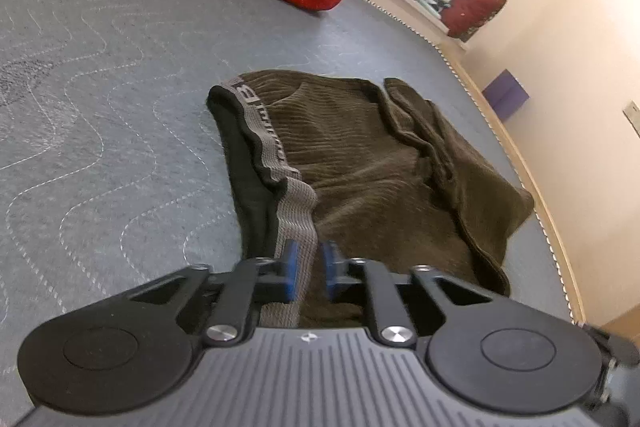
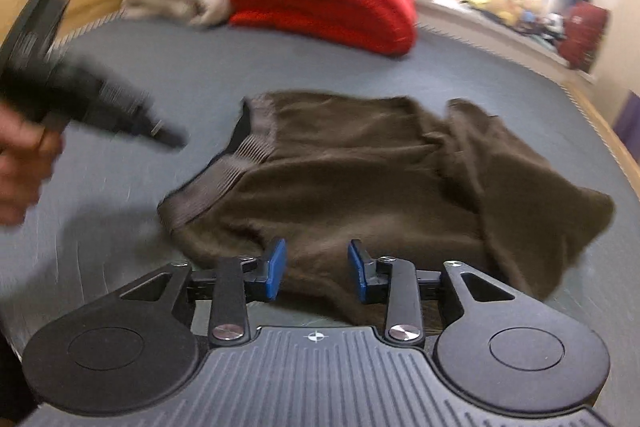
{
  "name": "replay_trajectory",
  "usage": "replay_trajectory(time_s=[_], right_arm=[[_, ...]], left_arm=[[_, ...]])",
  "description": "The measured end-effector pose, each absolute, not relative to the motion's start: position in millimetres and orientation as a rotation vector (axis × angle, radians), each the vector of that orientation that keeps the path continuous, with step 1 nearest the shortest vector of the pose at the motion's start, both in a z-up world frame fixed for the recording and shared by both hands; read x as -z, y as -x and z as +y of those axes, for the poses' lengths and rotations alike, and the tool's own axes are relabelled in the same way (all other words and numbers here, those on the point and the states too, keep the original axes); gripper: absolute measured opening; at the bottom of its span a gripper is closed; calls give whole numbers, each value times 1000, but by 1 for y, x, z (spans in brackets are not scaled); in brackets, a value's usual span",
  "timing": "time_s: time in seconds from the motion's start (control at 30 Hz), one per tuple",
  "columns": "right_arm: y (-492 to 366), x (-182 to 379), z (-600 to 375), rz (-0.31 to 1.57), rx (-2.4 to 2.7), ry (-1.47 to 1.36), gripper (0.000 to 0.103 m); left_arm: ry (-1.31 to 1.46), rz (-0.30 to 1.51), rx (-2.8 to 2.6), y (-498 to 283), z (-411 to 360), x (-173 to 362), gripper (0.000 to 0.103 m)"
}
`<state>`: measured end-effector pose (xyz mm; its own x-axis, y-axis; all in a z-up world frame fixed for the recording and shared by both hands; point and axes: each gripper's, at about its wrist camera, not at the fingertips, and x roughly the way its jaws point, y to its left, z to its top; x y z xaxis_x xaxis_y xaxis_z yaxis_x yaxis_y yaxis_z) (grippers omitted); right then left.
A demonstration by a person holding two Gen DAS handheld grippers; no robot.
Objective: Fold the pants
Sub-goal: 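Grasp the grey waistband with the left gripper while the right gripper grasps the waistband beside it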
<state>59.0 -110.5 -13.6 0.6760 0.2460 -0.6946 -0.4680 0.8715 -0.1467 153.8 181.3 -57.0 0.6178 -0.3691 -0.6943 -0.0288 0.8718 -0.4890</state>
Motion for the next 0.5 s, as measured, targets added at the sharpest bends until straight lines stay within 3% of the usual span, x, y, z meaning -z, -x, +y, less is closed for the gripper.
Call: replay_trajectory(time_s=[0.07, 0.3, 0.5], right_arm=[[-61, 22, -99, 738, -423, 365, 49], [-66, 54, -64, 773, -492, 558, 69], [-69, 84, -40, 769, -552, 777, 69]], left_arm=[[539, 931, 200, -170, 188, 71, 37], [727, 1006, 188, -212, 204, 119, 50], [800, 1010, 182, -238, 201, 145, 63]])
